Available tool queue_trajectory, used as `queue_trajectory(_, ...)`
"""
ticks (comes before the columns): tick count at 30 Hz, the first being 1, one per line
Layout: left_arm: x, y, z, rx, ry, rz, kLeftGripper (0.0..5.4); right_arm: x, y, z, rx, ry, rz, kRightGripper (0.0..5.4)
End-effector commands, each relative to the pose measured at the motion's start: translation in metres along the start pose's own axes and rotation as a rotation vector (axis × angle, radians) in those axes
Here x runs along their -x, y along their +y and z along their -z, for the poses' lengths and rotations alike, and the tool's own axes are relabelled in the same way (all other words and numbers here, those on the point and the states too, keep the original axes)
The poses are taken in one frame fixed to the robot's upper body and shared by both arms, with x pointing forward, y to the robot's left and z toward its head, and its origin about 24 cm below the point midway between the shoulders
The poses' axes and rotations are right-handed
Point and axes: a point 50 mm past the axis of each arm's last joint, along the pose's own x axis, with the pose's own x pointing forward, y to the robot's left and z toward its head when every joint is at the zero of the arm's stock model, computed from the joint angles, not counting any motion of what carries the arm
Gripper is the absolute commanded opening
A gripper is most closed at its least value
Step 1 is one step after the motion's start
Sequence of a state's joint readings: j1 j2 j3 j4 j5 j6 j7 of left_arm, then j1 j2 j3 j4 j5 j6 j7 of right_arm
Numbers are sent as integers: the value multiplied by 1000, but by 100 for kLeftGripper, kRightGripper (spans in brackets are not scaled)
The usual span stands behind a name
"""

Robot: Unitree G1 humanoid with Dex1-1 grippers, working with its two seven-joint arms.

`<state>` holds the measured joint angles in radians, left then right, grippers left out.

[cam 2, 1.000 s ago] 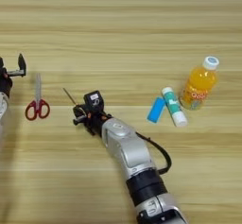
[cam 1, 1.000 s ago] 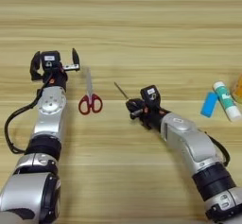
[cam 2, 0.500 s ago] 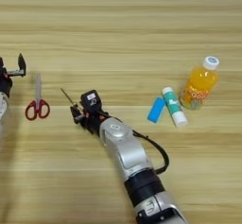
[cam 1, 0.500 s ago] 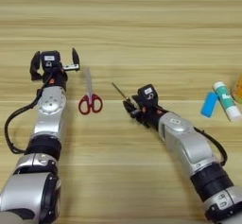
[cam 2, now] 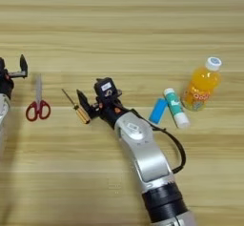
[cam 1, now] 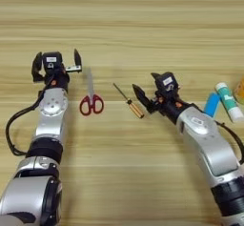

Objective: Move the objects on the table

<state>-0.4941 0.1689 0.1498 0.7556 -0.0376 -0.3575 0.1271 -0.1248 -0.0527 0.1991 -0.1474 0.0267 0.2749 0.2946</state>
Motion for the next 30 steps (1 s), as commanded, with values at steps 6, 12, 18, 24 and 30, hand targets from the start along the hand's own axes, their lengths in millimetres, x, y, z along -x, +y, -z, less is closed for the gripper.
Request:
queue_trajectory(6,2,-5,2,-14,11,8,540,44,-52,4,69,54,238,456)
queue_trajectory(12,2,-6,1,-14,9,8,540,71,-76,10,88,94,362,520)
queue_trajectory(18,2,-7,1,-13,8,9,540,90,-92,19,86,137,448,537)
queue_trajectory(24,2,-7,1,-15,7,9,540,104,-102,28,70,186,499,537)
queue_trajectory(30,2,-7,1,-17,8,8,540,111,-110,39,66,255,540,537)
